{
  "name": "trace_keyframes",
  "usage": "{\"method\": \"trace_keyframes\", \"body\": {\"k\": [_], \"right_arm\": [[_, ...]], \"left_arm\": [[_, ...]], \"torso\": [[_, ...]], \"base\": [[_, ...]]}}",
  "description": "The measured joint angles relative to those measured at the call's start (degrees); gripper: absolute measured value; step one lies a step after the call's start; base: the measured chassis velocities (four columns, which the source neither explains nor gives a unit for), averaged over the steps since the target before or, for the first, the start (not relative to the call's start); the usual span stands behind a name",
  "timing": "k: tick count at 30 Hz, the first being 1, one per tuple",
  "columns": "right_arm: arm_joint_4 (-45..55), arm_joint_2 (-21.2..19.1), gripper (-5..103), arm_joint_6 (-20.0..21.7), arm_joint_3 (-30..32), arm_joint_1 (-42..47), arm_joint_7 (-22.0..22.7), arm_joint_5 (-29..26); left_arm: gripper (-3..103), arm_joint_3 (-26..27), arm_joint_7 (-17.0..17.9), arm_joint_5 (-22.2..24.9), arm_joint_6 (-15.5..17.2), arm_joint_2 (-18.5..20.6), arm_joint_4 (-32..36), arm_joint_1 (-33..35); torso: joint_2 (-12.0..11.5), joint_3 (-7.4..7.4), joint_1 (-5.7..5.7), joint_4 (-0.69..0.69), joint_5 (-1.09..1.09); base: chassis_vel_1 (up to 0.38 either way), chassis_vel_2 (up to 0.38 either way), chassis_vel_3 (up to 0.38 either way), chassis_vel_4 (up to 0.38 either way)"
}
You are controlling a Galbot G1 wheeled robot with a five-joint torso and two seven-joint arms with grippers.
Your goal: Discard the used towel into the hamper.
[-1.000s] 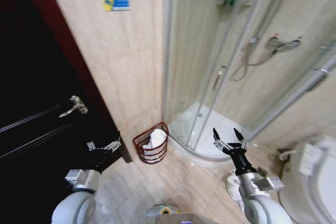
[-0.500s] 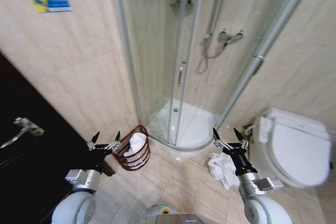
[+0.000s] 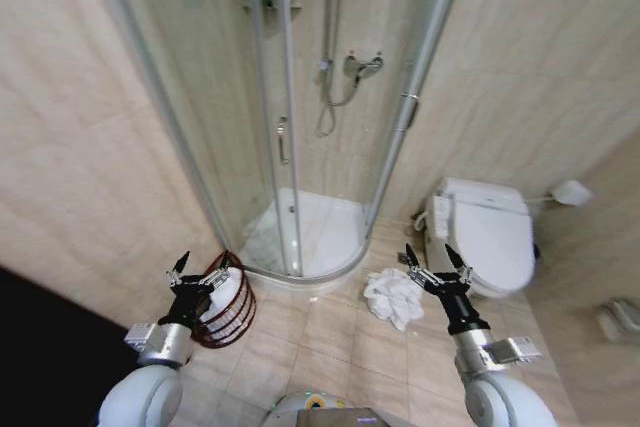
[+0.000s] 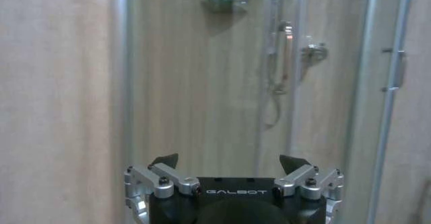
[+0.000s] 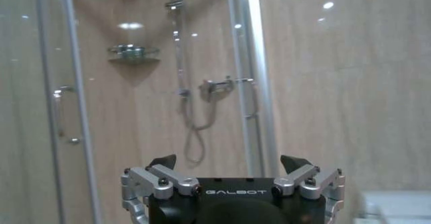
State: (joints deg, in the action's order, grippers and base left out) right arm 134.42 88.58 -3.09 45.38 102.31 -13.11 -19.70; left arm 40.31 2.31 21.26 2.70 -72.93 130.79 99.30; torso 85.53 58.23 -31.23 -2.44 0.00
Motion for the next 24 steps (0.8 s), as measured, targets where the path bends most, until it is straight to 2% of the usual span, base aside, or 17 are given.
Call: {"method": "trace_keyframes", "body": {"k": [13, 24], "right_arm": [[0.0, 0.0, 100, 0.0, -0.01, 0.0, 0.0, 0.0], [0.0, 0.0, 100, 0.0, 0.0, -0.01, 0.0, 0.0]], "left_arm": [[98, 0.0, 0.0, 0.0, 0.0, 0.0, 0.0, 0.0], [98, 0.0, 0.0, 0.0, 0.0, 0.0, 0.0, 0.0]], "torso": [[0.0, 0.0, 0.0, -0.01, -0.01], [0.0, 0.01, -0.01, -0.01, -0.02]], "base": [[-0.034, -0.038, 0.0, 0.012], [-0.179, -0.171, 0.185, 0.166]]}}
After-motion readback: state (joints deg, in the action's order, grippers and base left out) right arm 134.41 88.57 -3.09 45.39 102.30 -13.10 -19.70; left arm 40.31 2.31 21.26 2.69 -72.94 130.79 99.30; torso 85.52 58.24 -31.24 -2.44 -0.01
